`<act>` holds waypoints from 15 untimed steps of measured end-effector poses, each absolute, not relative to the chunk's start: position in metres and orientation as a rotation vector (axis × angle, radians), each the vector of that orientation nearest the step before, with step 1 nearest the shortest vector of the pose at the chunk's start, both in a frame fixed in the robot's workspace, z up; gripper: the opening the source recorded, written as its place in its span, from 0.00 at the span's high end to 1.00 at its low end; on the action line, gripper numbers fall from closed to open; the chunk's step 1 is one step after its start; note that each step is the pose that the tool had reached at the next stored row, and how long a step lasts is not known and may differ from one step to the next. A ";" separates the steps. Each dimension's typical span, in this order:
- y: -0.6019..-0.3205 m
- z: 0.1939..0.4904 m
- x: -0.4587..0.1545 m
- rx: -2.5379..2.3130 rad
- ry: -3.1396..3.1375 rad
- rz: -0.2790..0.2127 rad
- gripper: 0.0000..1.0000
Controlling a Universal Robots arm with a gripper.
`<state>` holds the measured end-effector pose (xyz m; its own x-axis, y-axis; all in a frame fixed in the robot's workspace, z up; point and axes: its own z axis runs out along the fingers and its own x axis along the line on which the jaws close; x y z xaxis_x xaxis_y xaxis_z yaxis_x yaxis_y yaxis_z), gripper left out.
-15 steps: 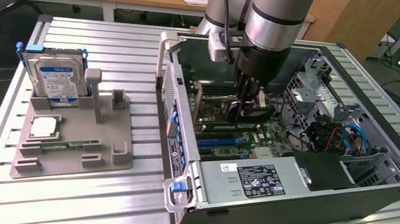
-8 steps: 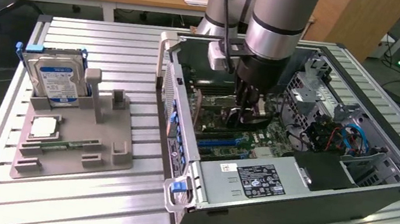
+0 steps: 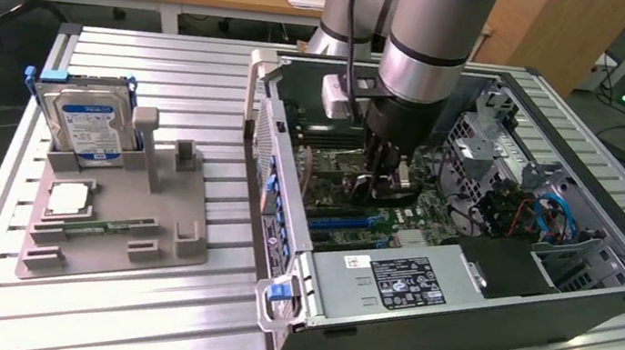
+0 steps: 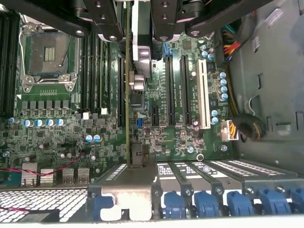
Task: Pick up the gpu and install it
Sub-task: 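Insert the gpu into the slot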
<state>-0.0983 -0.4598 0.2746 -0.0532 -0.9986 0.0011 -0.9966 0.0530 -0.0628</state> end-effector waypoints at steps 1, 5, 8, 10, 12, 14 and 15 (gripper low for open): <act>-0.460 0.274 -0.099 -2.132 2.248 -0.072 0.72; -0.460 0.270 -0.101 -2.132 2.248 -0.071 0.72; -0.460 0.266 -0.101 -2.132 2.249 -0.071 0.72; -0.460 0.265 -0.101 -2.131 2.247 -0.067 0.72; -0.460 0.264 -0.101 -2.122 2.240 -0.048 0.72; -0.459 0.264 -0.101 -2.119 2.237 -0.041 0.72; -0.459 0.264 -0.101 -2.119 2.237 -0.041 0.72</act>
